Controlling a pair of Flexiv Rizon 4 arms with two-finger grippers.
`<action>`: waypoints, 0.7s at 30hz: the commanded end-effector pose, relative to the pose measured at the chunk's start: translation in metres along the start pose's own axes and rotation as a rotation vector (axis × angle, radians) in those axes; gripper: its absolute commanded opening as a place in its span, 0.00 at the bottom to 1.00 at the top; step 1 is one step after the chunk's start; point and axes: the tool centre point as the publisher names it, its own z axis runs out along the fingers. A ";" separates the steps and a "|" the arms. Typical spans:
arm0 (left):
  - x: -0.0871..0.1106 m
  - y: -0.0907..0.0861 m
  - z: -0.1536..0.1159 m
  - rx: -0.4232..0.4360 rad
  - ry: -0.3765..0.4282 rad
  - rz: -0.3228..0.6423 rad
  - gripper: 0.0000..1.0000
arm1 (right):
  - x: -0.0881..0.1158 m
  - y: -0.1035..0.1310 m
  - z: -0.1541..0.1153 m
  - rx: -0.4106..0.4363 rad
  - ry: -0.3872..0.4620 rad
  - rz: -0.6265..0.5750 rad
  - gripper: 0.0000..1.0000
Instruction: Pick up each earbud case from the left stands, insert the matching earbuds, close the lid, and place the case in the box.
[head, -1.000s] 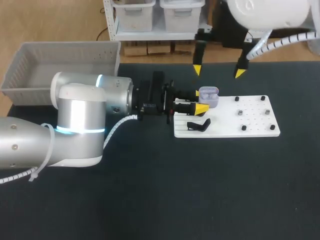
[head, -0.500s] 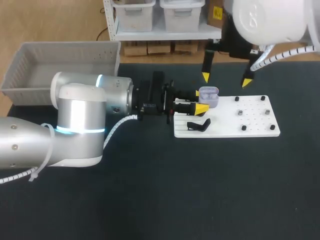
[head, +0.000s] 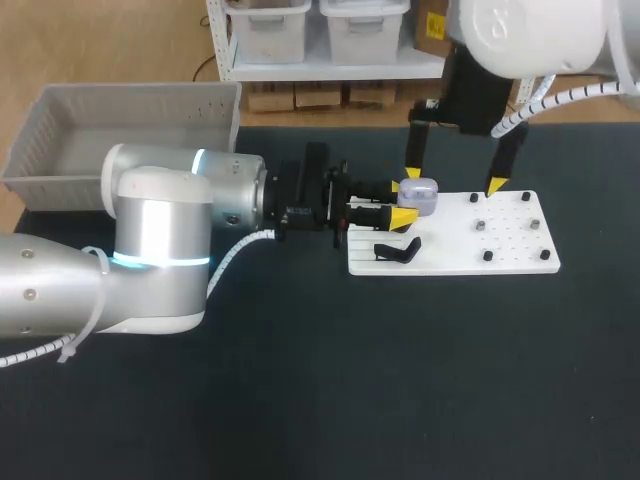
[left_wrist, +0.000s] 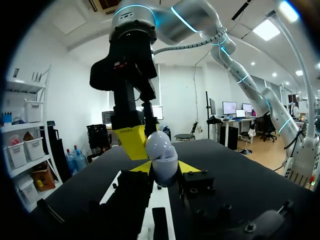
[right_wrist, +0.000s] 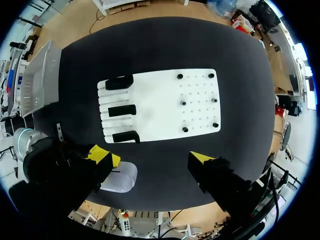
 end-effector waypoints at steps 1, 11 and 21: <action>0.000 -0.001 0.000 -0.004 0.001 0.000 0.00 | 0.012 -0.008 -0.004 -0.006 -0.072 0.029 1.00; 0.000 -0.001 0.000 -0.004 0.001 0.000 0.00 | 0.040 -0.018 -0.047 -0.032 -0.218 0.026 1.00; -0.038 -0.011 -0.052 -0.195 0.035 0.009 0.00 | 0.082 -0.040 -0.092 -0.128 -0.410 0.059 1.00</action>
